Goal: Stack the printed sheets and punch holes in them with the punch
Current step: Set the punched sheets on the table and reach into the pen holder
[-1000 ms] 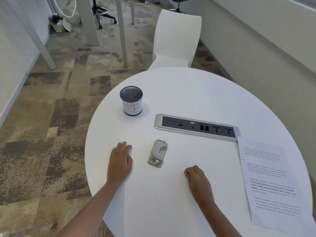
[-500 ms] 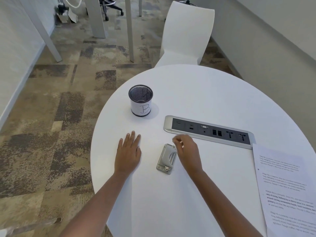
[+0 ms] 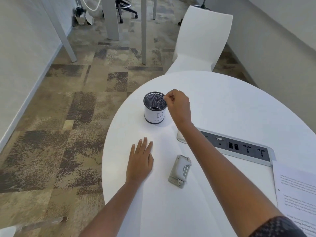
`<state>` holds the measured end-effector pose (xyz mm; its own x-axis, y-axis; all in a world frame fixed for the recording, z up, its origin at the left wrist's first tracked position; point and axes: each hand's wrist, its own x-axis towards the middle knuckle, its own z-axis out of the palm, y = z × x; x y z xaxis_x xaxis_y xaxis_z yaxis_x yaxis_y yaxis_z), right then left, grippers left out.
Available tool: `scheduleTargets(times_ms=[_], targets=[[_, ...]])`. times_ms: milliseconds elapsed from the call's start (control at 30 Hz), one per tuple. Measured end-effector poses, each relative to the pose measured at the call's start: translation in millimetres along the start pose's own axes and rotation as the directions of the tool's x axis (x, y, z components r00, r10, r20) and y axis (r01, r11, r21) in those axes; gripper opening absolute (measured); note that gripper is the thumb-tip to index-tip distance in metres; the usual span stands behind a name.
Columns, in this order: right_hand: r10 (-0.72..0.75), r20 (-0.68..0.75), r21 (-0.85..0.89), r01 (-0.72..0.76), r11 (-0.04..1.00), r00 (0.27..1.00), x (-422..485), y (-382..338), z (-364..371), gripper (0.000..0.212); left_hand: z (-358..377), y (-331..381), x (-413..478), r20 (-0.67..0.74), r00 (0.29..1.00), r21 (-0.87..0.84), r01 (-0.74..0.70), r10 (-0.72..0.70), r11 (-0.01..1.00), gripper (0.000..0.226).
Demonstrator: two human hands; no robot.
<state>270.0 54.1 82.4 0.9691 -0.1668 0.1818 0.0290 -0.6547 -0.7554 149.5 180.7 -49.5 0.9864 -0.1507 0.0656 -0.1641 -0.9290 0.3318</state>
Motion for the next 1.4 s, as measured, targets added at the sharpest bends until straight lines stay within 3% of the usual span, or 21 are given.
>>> scheduleTargets(times_ms=[167,567,767,1033,1267,1400], targets=[[0.088,0.045,-0.022,-0.087,0.996,0.995,9,4,4,0.020,1,0,0,0.009,1.000,0.021,-0.007,0.007,1.000,0.045],[0.321,-0.035,0.231,-0.304,0.924,0.947,-51,51,-24,0.018,3,0,0,-0.001,1.000,0.013,-0.003,0.003,1.000,0.047],[0.447,-0.051,0.176,-0.433,0.884,0.893,-132,106,-49,0.014,4,0,-1,0.012,1.000,0.009,0.000,0.000,1.000,0.053],[0.531,-0.090,-0.042,-0.536,0.843,0.843,-217,154,-84,0.016,5,1,-2,0.001,1.000,-0.025,0.006,-0.006,1.000,0.058],[0.501,-0.073,-0.097,-0.506,0.857,0.863,-260,161,-97,0.015,8,0,-3,-0.028,0.999,-0.060,0.015,-0.017,0.998,0.049],[0.384,-0.005,-0.187,-0.378,0.906,0.923,-273,155,-97,0.012,9,0,-4,-0.034,0.999,-0.072,0.018,-0.021,0.997,0.048]])
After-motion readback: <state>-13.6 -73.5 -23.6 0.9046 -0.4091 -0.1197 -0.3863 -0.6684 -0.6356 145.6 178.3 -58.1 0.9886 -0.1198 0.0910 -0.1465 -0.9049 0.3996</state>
